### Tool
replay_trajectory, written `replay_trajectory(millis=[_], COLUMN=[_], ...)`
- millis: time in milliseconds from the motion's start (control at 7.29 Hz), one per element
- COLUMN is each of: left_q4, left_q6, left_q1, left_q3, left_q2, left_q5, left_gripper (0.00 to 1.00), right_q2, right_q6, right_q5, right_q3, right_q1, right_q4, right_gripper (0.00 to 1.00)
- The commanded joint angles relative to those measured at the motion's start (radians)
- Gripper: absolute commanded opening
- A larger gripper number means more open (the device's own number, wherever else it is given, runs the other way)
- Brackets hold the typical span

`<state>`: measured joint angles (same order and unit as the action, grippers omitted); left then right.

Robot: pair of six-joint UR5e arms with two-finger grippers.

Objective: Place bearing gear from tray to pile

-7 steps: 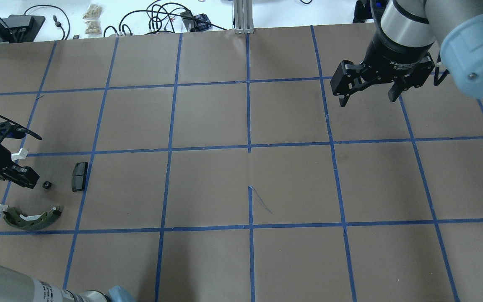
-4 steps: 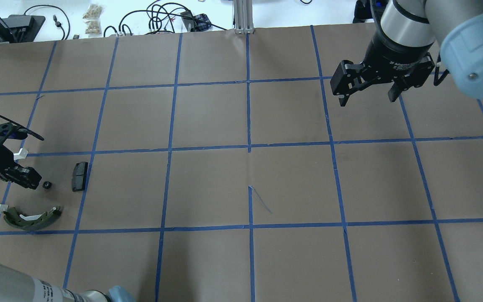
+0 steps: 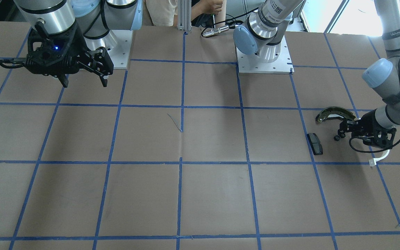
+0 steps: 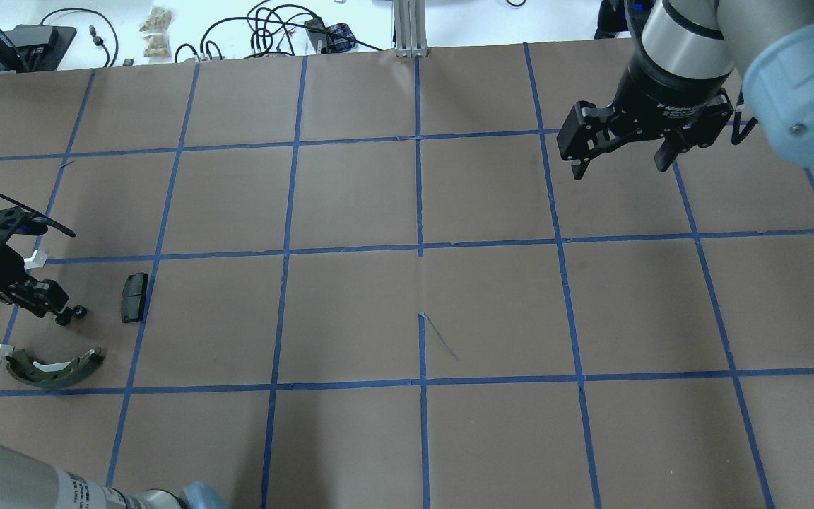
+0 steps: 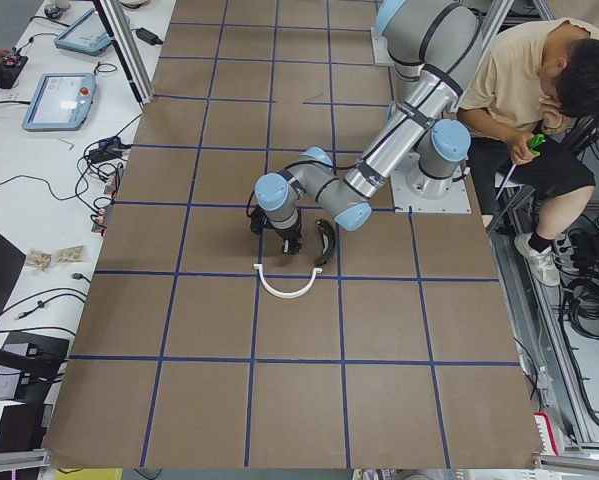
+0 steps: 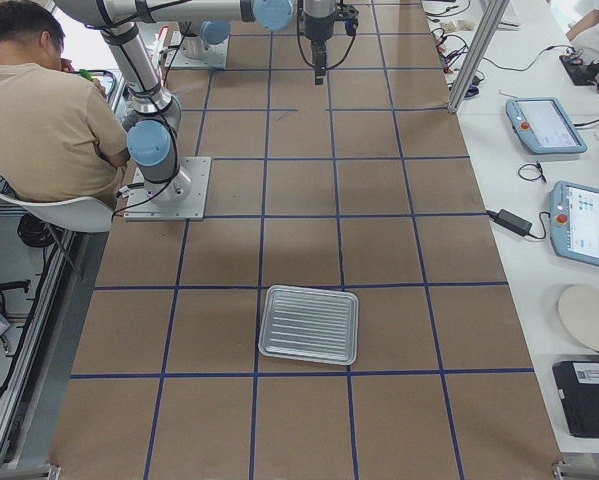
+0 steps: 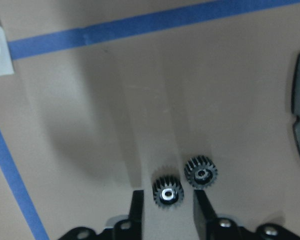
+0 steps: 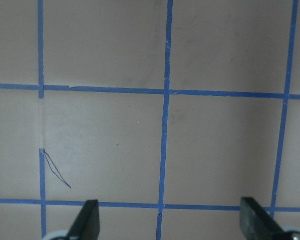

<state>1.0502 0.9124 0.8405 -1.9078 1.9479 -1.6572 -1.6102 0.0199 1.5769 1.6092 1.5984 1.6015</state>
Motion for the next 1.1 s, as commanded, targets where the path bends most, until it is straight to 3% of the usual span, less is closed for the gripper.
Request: replay_trajectory(millis=[0,274,411,686,960], left_q4=[0.002,0.058,0.150,0.281,0.352], left_q6=[-0.001,-0.035,-0.166,-0.312,-0.429], left_q1=[0.000,0.046,0.124,0.245,0.340], left_q3=[0.007,0.041,0.090,0.148,0.153], left_q2=[-0.007,-0.053,-0.085,-0.185,-0.272], left_q5=[-0.004,-0.003,0.000,0.060,0.094], left_gripper=[0.81,0.81,0.81,0.99,1.00], right_q2=[0.000,0.000,0.000,0.000,0.000], right_q6=[-0.002,-0.002,0.000,-0.002,-0.002], right_q5=[0.000,0.000,0.000,0.000,0.000], right_q3=[0.000,0.000,0.000,0.001,0.001], right_q1=[0.000,0.000,0.000,0.000,0.000], right_q4=[0.000,0.000,-0.002,0.000,0.000], right_gripper=[1.00,1.00,1.00,1.00,1.00])
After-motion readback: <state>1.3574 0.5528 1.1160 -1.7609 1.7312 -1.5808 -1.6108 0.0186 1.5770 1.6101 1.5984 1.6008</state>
